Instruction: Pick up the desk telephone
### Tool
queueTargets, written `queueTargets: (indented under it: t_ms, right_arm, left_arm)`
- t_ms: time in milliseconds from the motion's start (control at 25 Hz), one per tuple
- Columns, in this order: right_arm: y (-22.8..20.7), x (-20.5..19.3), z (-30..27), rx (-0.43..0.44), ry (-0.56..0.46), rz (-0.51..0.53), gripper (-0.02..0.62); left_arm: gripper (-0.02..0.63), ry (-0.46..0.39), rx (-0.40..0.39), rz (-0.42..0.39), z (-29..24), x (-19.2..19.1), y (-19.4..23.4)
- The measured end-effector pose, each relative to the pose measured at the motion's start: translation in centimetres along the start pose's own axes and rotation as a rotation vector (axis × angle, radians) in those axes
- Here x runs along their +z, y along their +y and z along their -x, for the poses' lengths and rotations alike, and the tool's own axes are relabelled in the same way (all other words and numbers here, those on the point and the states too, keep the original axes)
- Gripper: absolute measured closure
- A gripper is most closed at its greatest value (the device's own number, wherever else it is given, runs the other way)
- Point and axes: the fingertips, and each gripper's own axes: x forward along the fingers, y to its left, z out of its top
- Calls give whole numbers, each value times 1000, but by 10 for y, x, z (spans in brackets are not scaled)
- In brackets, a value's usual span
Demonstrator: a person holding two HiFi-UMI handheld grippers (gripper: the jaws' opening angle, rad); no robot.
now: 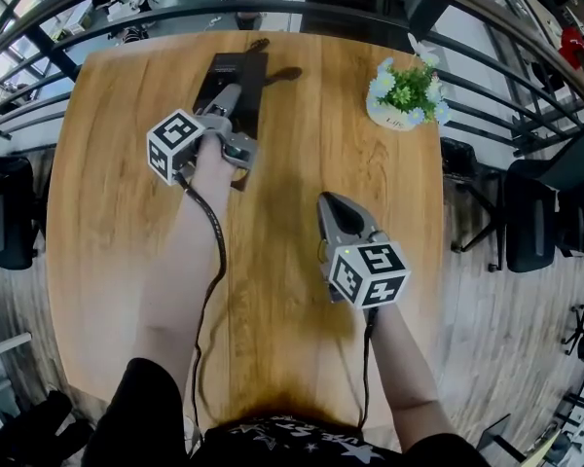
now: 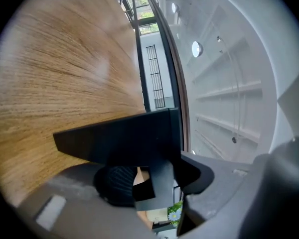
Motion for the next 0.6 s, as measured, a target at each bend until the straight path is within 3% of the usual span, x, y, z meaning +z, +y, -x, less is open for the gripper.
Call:
queueTargets:
  t_ms: [600]
  right_arm:
    - [17,20,31,7,-32,-2,595]
  left_arm:
    - [410,90,-6,18,57,-27,3]
